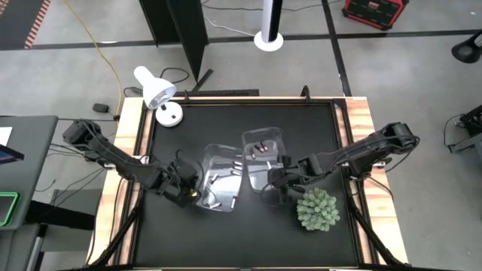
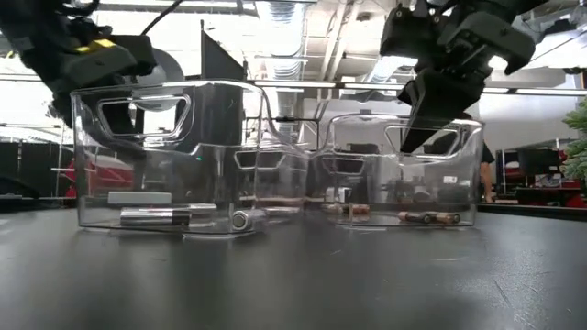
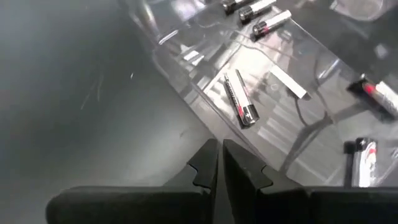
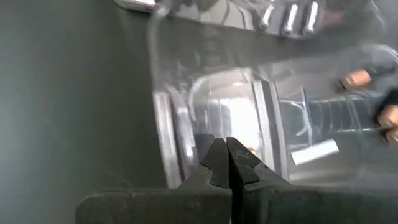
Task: Sort batteries
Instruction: Adjust the two transparent bins to the center of the table
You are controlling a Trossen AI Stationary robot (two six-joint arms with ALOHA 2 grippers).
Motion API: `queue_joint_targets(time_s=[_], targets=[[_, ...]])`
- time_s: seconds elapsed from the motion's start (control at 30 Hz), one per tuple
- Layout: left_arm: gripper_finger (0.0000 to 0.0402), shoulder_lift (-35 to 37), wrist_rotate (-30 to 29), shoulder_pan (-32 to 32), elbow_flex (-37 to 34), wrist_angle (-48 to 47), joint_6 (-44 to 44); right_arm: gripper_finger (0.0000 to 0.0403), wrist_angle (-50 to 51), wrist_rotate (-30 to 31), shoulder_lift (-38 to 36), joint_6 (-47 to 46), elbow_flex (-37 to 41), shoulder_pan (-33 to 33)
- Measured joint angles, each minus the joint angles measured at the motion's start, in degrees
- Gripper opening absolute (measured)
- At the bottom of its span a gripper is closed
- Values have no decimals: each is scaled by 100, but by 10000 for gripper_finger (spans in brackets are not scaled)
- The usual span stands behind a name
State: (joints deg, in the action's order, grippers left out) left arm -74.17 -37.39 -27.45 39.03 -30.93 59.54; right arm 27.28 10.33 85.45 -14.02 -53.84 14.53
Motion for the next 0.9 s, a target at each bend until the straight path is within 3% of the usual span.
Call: queue_joint_targets(time_s=[0.47, 0.9], targets=[[20, -9, 116, 140, 0, 820, -289, 0, -482, -19, -2, -611, 0, 485], [20, -9, 299, 25, 0, 1253, -392, 0, -775, -517, 11, -809, 0, 546]])
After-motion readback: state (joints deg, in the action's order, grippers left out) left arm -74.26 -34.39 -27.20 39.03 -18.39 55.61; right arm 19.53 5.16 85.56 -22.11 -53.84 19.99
